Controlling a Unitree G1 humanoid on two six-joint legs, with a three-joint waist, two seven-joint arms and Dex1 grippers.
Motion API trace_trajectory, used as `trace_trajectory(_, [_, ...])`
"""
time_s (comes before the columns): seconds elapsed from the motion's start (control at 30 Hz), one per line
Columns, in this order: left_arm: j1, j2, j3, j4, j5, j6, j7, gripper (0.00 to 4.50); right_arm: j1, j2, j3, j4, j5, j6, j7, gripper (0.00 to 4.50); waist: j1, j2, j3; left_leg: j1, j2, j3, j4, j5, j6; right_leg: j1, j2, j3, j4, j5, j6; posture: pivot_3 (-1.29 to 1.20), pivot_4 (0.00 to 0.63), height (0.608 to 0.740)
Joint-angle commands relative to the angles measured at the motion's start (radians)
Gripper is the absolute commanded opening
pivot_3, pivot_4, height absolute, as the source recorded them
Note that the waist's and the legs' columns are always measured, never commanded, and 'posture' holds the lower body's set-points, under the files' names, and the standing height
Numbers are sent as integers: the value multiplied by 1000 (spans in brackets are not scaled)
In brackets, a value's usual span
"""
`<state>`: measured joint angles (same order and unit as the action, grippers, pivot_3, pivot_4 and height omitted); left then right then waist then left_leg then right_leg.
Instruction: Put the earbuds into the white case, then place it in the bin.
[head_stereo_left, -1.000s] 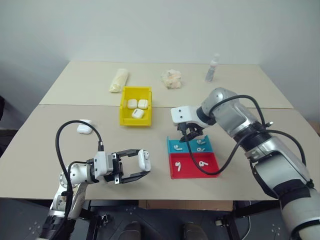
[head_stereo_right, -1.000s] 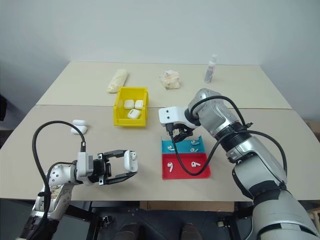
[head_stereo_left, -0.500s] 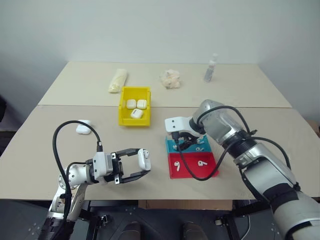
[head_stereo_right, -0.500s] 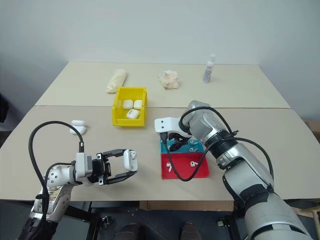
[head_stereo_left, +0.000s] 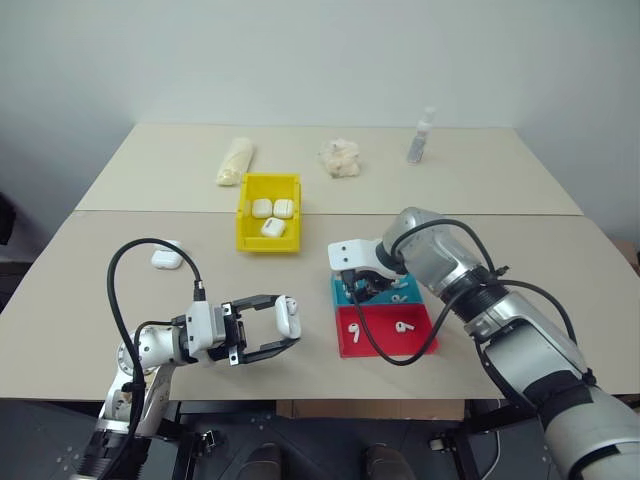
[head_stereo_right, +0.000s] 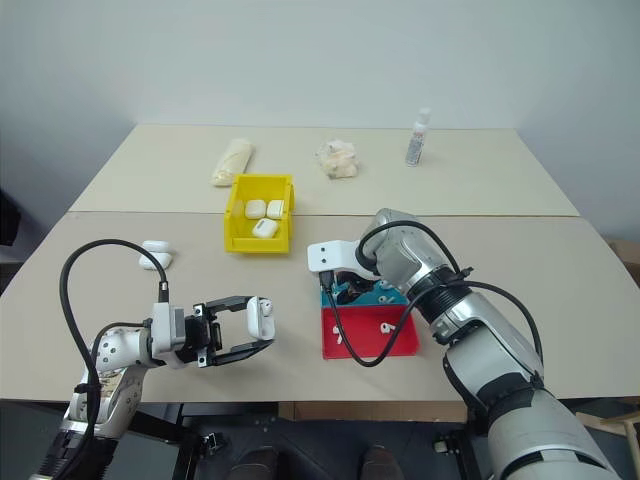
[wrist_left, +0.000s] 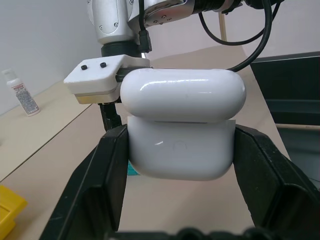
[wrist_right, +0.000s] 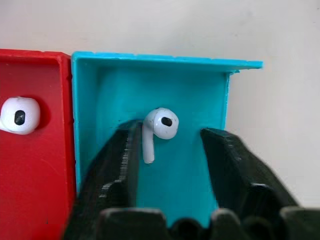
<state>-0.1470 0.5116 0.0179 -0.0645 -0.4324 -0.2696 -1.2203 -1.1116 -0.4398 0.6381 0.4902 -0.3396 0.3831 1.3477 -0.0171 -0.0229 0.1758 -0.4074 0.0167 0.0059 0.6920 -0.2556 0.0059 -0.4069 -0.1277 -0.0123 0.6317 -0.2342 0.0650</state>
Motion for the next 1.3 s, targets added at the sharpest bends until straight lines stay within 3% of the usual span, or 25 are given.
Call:
trace_trajectory(0.03, [-1,2,3,-18,-5,-24,8,2786,0,4,-16,-18,-2,-16,-3,2111,0,0,0,0,0,0,0,0,0,0,0,0,0,0,0,0,150,740])
trace_trajectory(0.43, [-7,-2,-6,-7,-5,-37,6,2786,22,-11,-14,-54,-3,-45,9,2111,0,0,0,0,0,0,0,0,0,0,0,0,0,0,0,0,150,740])
trace_trajectory(0.57, [-9,-1,-8,-4,-5,-38,5,2786,28,-15,-12,-44,-11,-51,2,1207,0,0,0,0,0,0,0,0,0,0,0,0,0,0,0,0,150,740])
trace_trajectory(0.9, [-12,-8,-13,1,-5,-43,8,2786,35,-22,-2,-40,-37,-68,-10,1207,0,0,0,1,0,0,0,0,0,1,0,0,0,0,0,0,150,740])
trace_trajectory(1.03, [-20,-9,-13,10,-6,-45,4,2786,37,-22,-6,-45,-38,-70,-6,630,0,0,0,2,0,0,0,0,0,2,0,0,0,0,0,0,150,740])
trace_trajectory(1.3, [-48,-33,-15,-12,-41,-15,19,2786,35,-53,-86,-137,-14,-5,-29,630,4,0,0,1,0,0,0,0,0,1,0,0,0,0,0,0,150,740])
